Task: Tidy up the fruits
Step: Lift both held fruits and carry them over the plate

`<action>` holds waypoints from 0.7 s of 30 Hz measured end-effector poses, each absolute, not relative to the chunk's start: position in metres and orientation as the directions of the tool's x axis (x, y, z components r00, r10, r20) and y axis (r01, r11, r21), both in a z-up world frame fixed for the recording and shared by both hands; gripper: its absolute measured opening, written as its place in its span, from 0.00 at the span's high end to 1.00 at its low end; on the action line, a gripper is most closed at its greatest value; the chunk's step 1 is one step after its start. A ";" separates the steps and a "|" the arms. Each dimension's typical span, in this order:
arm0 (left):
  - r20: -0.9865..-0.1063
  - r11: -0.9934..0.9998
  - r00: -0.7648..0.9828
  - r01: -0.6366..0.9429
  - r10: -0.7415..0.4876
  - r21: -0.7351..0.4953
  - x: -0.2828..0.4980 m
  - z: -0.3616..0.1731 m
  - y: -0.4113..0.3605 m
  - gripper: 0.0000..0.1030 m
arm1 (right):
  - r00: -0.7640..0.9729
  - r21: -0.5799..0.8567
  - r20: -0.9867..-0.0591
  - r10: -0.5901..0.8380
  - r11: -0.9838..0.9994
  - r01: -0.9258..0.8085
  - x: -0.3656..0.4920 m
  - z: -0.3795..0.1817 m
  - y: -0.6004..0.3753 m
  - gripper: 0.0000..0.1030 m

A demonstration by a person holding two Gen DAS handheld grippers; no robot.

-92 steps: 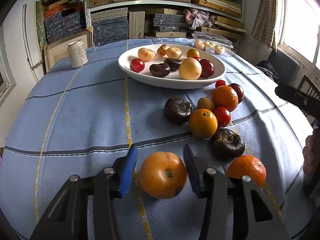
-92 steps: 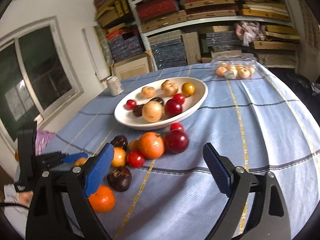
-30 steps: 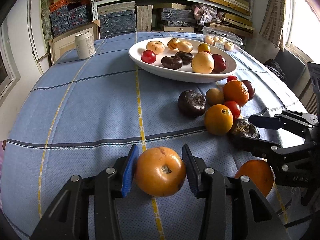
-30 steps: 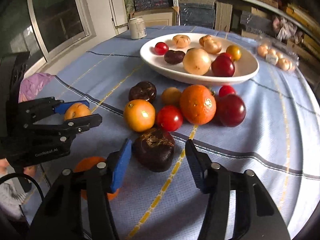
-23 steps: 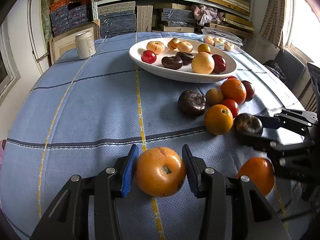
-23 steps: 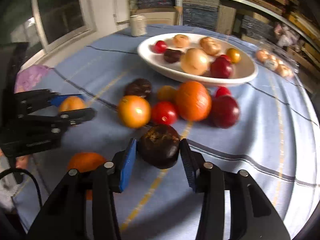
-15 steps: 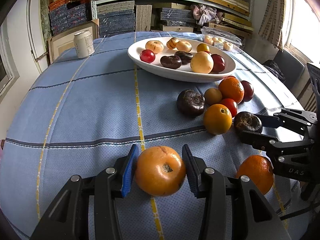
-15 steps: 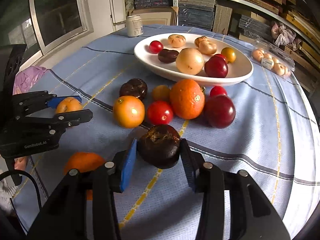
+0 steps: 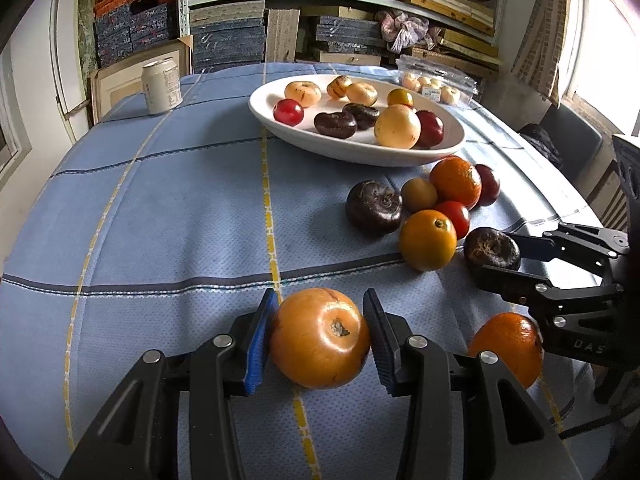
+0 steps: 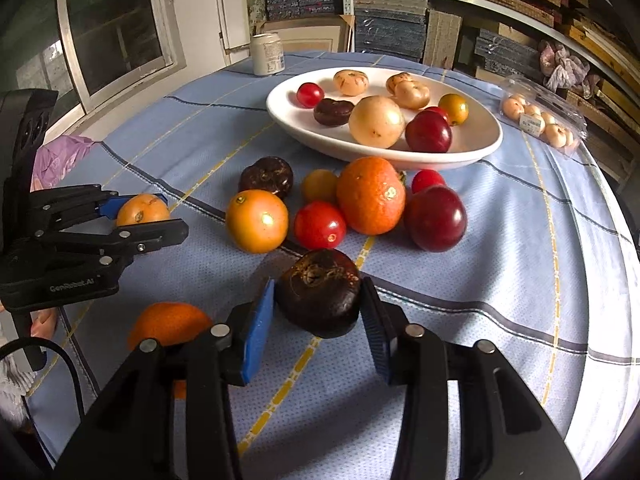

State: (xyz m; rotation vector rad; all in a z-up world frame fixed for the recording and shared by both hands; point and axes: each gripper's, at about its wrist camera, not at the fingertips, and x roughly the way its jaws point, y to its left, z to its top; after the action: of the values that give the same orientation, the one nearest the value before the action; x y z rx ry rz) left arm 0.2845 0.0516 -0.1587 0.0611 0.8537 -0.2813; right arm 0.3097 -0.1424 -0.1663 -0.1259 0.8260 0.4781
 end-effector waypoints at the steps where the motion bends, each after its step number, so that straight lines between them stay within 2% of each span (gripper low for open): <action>1: -0.748 0.961 0.625 0.271 -0.223 -0.059 0.284 -0.158 0.051 0.58 | 0.588 0.079 -0.724 0.359 0.891 -0.447 0.309 -0.165 -0.145 0.59; 12: -0.699 0.963 0.681 0.264 -0.220 -0.047 0.285 -0.143 0.047 0.58 | 0.705 0.160 -0.611 0.360 0.928 -0.335 0.301 -0.142 -0.182 0.59; 21: -0.647 0.964 0.732 0.263 -0.213 -0.019 0.328 -0.096 0.027 0.58 | 0.735 0.206 -0.572 0.363 0.932 -0.300 0.305 -0.125 -0.203 0.59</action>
State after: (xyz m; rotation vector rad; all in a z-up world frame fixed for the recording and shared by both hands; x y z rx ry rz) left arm 0.3281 0.0266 -0.0960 0.0757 0.7027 -0.2623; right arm 0.3052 -0.2027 -0.1252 0.1026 0.6494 0.3647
